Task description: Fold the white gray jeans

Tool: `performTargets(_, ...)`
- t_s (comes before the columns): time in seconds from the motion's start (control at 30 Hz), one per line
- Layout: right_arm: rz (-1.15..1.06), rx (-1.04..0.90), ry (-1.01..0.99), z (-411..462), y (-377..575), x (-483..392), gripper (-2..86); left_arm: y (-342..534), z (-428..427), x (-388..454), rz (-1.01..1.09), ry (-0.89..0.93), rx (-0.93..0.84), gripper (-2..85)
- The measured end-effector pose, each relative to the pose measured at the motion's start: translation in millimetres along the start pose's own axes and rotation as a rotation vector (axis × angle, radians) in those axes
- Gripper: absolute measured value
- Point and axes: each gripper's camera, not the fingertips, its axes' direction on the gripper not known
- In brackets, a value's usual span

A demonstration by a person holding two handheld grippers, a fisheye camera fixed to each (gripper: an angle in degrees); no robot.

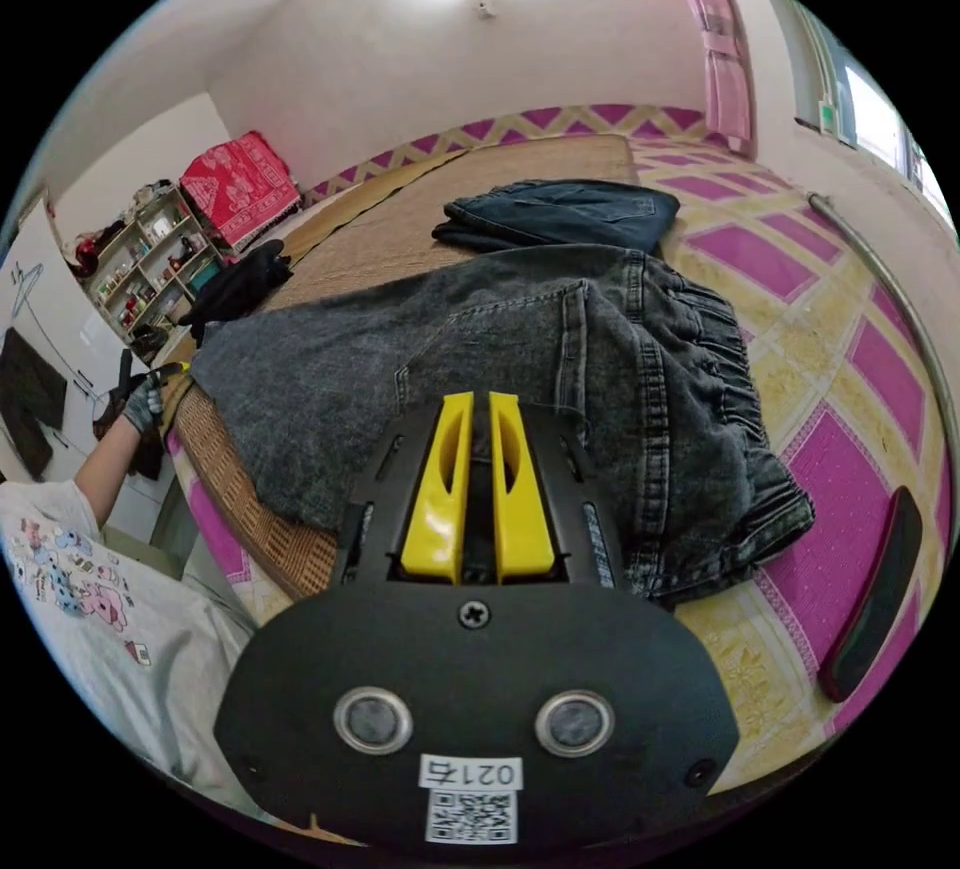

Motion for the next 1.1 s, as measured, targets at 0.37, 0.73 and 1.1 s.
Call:
performTargets(0.37,-0.488,-0.108,0.21,36.0,-119.2,-21.9,9.1,-57.4,-3.3,106.6,0.454,0.047,0.027,5.0)
performTargets(0.73,-0.796,-0.431,0.129,85.5,-171.6,-15.0,1.6,-90.6,106.7,177.1,1.006,-0.052,-0.3,13.7)
performTargets(1.1,-0.727,-0.217,0.044,27.8,-156.0,-2.4,-0.4,-88.4,68.8,151.4,1.033,0.075,-0.205,-0.7)
